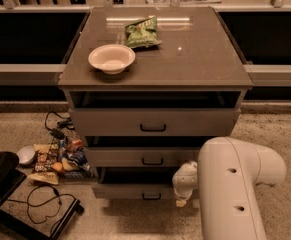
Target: Open bottom drawer
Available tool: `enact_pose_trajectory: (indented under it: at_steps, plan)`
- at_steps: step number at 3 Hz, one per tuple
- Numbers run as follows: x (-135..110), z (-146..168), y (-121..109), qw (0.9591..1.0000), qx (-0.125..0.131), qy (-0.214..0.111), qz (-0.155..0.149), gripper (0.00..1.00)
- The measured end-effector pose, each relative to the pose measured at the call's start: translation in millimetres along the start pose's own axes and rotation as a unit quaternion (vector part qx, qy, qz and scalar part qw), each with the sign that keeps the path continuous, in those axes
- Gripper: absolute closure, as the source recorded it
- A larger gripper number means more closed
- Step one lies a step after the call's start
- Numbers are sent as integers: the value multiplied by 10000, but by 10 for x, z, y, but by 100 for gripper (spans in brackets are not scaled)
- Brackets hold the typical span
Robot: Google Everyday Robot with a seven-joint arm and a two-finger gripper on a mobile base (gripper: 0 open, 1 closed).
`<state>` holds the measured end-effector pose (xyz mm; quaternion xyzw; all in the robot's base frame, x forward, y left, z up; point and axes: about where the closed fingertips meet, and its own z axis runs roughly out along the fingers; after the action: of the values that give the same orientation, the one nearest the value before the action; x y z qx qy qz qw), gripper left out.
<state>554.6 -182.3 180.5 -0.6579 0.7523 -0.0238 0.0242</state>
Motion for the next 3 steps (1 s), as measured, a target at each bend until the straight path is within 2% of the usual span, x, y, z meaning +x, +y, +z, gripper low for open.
enact_pose_trajectory:
  at_steps: [1, 2, 3]
  plan:
    - [17, -153, 109, 9998, -100, 186, -31, 73]
    - [56, -279, 227, 9994, -125, 301, 105, 96]
    - [73, -298, 263, 9993, -135, 328, 154, 0]
